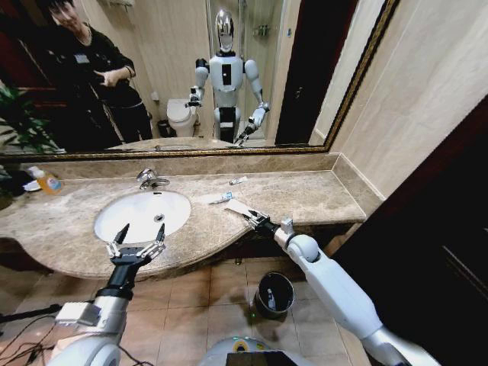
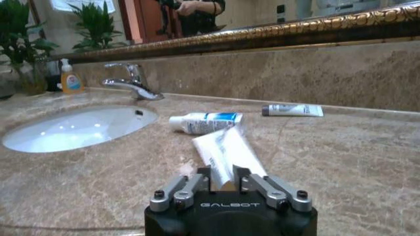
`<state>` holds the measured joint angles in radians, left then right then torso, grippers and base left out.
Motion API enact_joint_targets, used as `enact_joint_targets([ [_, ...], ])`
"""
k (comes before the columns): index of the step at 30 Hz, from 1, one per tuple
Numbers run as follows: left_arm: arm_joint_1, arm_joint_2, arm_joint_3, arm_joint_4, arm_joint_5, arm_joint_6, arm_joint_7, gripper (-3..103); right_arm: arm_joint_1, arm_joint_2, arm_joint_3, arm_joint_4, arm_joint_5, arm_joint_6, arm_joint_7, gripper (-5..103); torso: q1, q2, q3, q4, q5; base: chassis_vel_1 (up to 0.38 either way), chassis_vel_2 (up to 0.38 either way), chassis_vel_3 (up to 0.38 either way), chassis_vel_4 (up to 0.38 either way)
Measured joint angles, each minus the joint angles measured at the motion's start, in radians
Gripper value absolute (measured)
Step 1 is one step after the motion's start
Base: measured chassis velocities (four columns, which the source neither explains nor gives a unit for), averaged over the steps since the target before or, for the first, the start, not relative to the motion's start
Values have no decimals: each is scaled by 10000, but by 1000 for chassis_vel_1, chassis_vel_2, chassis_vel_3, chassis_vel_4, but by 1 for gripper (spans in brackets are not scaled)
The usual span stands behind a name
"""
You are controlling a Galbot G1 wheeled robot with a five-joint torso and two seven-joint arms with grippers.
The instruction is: Pick up the trash from the sink and place it in the trash bin.
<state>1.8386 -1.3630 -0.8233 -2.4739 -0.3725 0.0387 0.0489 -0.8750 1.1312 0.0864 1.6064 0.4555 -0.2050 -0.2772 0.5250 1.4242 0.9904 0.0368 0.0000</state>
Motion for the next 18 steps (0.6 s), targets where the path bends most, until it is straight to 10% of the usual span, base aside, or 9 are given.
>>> enact_joint_targets([
  [7,0,0,0,0,0,0,0,100,-46,152,-12,-24,-172,-12,1,2,0,0,0,0,-1,0,0,0,0],
  [18,0,0,0,0,0,0,0,100,-201,108,70,360,-87,-12,161,0,0,0,0,1,0,0,0,0,0],
])
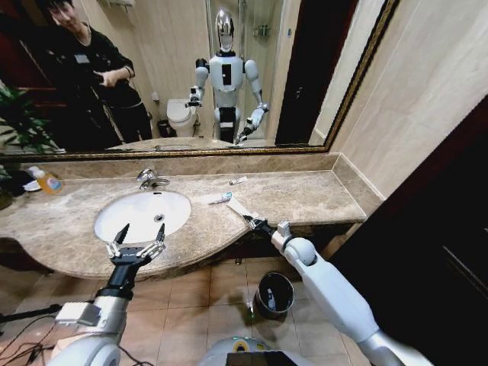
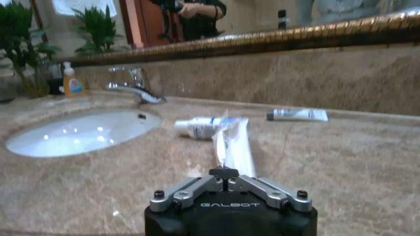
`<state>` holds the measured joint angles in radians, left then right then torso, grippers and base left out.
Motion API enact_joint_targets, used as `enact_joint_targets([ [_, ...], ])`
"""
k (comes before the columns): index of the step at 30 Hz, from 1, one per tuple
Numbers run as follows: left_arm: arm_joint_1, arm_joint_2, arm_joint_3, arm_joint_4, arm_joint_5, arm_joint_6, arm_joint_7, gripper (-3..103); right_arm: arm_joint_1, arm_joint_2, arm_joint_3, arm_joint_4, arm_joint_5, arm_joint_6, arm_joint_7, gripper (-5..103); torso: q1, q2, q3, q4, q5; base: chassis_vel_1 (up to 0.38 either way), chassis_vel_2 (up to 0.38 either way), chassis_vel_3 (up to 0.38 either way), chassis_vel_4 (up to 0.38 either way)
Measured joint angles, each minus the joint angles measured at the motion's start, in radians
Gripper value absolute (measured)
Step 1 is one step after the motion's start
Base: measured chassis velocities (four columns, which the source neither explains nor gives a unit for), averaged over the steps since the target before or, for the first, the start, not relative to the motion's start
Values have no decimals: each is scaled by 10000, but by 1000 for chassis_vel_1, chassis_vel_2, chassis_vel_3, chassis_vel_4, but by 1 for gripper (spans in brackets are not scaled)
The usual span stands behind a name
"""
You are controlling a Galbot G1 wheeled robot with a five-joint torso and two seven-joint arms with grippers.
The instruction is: Pick up the trash from the sink and place it in the trash bin.
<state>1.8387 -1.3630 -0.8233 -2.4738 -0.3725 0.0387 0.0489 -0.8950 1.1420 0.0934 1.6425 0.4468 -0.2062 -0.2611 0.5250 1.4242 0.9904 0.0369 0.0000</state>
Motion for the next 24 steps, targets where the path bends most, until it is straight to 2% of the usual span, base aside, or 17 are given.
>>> enact_joint_targets([
  [18,0,0,0,0,0,0,0,100,-1714,-1117,2110,2366,841,26,239,0,0,1,0,0,1,0,0,0,0],
  [22,0,1,-1,0,0,0,-2,100,-2472,-1463,2701,3121,995,-8,276,0,0,1,0,0,1,0,0,0,0],
  [24,0,1,-1,-1,0,0,-1,100,-3382,-1550,3453,3576,1028,-22,147,0,0,2,-1,-1,1,0,0,0,0],
])
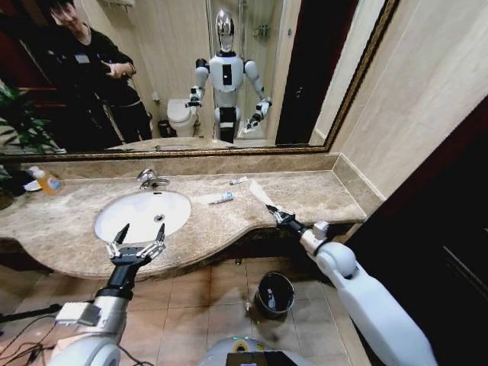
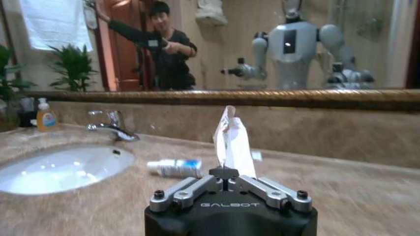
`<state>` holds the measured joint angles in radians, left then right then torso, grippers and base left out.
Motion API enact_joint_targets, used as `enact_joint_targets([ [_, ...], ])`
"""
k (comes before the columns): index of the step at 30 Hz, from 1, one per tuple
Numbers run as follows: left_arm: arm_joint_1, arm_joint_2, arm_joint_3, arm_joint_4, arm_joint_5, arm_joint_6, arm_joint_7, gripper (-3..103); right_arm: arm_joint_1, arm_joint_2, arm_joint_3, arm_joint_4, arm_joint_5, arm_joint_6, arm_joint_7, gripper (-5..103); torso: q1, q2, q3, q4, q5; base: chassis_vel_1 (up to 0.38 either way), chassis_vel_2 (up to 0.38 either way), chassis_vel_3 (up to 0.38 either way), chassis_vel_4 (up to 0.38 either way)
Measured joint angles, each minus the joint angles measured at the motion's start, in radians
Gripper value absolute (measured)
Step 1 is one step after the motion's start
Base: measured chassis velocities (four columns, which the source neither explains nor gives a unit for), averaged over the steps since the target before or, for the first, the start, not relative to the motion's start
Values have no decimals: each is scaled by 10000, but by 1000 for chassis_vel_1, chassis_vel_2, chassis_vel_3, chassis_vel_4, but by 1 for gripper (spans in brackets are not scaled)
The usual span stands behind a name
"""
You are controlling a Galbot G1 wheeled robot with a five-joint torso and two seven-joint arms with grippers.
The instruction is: Pick up the trash from the sink and place it in the trash bin.
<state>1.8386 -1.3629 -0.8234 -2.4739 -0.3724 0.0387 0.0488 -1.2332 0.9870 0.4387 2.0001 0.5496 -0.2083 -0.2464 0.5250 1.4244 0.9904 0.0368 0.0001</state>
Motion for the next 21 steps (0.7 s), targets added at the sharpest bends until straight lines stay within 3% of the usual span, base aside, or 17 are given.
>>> enact_joint_targets([
  [8,0,0,1,0,0,0,1,100,-3015,609,2095,860,-271,656,-733,0,0,0,0,-1,-1,0,0,0,0],
  [11,0,-1,1,0,0,0,1,100,-3499,767,2376,977,-295,803,-889,0,0,0,-1,-1,0,0,0,0,0],
  [13,0,-1,0,0,0,0,0,100,-4667,1149,3046,1045,-351,1436,-1427,0,-1,0,-1,0,0,0,0,0,0],
  [21,0,0,1,1,0,0,1,100,-5653,1793,3463,220,-669,2797,-1886,0,-1,0,-1,0,-1,0,0,0,0],
])
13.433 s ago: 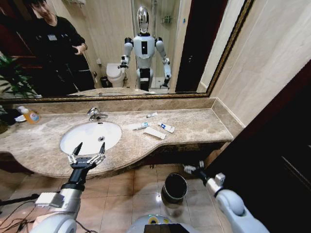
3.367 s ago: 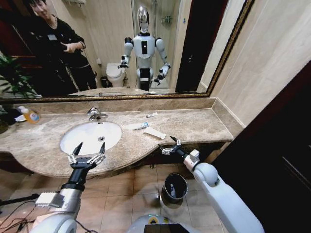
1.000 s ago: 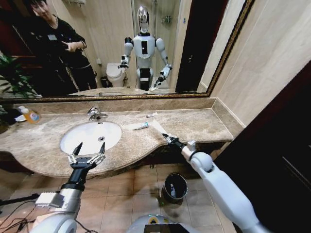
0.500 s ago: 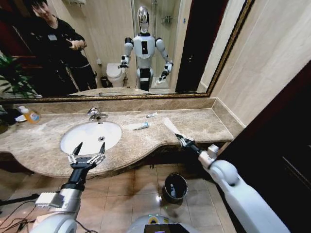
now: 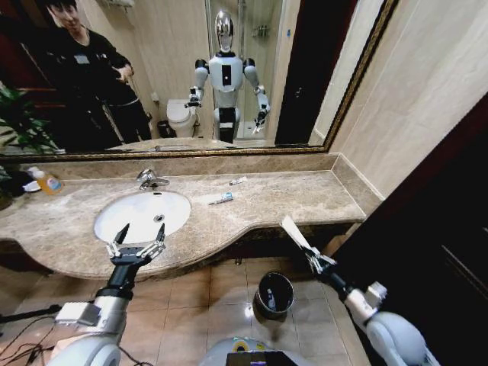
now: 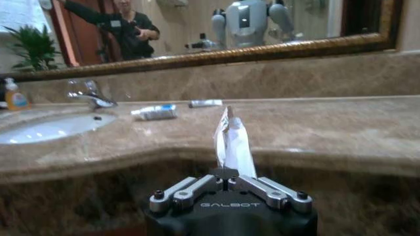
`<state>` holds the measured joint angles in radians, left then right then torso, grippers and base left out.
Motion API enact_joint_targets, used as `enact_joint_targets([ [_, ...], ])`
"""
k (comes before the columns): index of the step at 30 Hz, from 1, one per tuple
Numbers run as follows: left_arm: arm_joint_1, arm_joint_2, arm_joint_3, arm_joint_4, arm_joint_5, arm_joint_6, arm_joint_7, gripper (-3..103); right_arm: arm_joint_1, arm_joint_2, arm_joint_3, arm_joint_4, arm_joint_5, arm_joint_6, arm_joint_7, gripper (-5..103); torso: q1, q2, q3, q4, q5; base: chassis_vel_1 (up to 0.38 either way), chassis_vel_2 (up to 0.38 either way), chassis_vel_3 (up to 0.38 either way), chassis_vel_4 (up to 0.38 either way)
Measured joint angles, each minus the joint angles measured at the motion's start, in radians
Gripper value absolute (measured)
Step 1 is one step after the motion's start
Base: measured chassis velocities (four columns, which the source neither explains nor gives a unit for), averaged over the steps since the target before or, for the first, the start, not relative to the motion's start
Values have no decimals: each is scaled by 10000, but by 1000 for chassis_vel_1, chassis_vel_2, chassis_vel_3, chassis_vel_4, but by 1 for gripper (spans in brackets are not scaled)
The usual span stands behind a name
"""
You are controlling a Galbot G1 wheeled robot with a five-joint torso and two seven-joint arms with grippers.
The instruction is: Pick up the trash from the sink and place it in the trash bin.
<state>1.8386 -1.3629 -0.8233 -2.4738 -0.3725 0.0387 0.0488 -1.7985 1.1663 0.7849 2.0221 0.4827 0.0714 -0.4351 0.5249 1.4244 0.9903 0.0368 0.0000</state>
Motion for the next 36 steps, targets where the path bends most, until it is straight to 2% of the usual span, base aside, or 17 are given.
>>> enact_joint_targets([
  [4,0,0,0,0,0,0,0,100,-33,168,-74,-690,-336,294,-23,0,1,-1,1,-1,0,0,0,0,0],
  [14,0,0,0,0,0,0,0,100,627,851,-711,-2346,-1548,277,71,0,1,-2,2,0,0,0,0,0,0],
  [21,0,0,0,0,0,0,0,100,2190,1701,-1107,-4358,-2909,209,349,0,2,-2,2,0,0,0,0,0,0],
  [29,0,-1,0,0,0,0,0,100,3073,2081,-1219,-5919,-3617,301,494,0,2,-2,2,0,-1,0,0,0,0],
  [36,0,0,0,0,0,0,1,100,3777,2200,-1679,-7696,-4161,769,885,0,2,-2,2,0,-3,0,0,0,0],
])
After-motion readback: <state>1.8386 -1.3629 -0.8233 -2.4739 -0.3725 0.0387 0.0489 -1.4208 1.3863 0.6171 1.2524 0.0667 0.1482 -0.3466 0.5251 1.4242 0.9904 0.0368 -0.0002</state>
